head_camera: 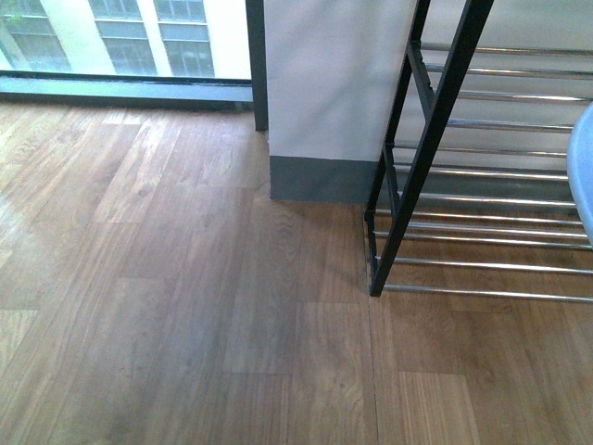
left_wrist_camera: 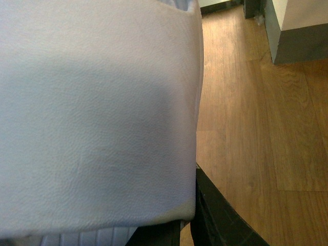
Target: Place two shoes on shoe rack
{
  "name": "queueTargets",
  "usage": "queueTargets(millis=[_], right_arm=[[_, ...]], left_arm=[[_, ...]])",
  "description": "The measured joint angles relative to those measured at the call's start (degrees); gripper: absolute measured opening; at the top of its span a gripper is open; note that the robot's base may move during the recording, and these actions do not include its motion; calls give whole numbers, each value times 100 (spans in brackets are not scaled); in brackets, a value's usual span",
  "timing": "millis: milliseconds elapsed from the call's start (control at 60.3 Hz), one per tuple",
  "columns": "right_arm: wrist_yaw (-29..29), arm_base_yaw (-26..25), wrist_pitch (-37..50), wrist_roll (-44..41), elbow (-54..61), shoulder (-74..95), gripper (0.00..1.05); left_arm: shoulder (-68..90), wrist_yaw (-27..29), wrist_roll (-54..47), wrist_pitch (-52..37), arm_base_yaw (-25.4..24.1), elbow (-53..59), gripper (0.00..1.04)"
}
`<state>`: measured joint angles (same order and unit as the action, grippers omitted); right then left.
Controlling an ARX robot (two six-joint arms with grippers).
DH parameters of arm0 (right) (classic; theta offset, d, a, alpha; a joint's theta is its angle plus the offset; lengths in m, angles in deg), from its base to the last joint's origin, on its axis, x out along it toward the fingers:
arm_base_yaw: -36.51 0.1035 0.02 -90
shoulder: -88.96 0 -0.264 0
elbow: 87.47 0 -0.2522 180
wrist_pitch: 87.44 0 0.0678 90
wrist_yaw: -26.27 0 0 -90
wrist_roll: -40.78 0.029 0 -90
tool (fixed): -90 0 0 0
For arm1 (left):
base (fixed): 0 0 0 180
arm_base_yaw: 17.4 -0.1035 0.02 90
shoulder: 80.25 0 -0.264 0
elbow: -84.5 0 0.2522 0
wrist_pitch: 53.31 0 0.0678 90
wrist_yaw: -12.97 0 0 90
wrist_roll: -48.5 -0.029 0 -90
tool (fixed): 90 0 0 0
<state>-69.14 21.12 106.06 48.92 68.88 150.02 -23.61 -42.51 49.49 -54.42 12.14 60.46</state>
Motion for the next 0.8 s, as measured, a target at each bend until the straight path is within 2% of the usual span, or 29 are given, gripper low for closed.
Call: queueTargets(millis=[796], right_arm=[[20, -15, 0, 0, 2, -4, 2]], left_arm=[[-2, -11, -2, 0, 9, 0, 2]])
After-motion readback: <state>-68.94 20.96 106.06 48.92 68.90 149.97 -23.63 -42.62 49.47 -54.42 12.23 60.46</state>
